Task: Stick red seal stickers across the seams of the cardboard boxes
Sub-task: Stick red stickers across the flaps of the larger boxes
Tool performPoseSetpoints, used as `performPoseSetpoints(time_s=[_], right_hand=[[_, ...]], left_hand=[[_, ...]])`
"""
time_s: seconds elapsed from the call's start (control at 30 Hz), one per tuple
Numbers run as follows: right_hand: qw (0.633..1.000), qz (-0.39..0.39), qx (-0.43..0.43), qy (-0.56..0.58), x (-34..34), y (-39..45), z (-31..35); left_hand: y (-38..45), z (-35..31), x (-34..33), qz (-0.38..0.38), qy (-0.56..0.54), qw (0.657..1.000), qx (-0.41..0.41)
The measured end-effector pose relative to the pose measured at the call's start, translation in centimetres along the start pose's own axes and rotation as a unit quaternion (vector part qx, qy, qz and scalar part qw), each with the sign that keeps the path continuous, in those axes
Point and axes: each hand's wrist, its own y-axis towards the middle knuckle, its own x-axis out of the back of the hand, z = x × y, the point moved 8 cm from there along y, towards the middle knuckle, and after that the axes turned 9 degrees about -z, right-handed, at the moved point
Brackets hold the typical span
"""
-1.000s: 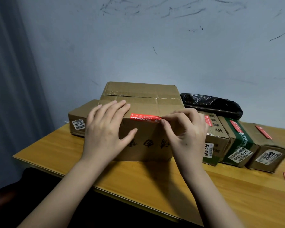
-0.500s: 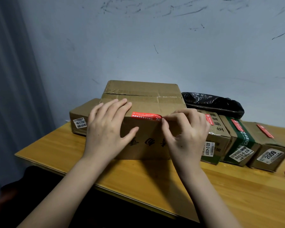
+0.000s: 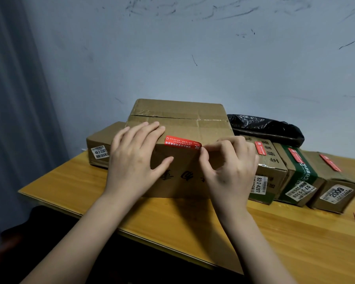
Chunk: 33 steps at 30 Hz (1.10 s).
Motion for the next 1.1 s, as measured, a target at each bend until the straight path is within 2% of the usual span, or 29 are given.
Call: performPoseSetpoints(time_s=[0.27,0.5,1.1], right_hand=[[0.999,0.028,-0.022,-0.002,-0.3,0.2,0.0],[0.999,0.043,-0.032,-0.002,-0.6,0.3,0.0],[0.998,0.058,-0.033,0.007,-0.4,0.3,0.3]], left_hand=[[-0.1,-0.3,0.6,-0.011,-0.028,1.0,0.002],[-0.2,-0.4,1.0,-0.001,-0.054,0.997,-0.06],[-0.1,-0.4,0.9,0.013,-0.063,0.997,-0.046]])
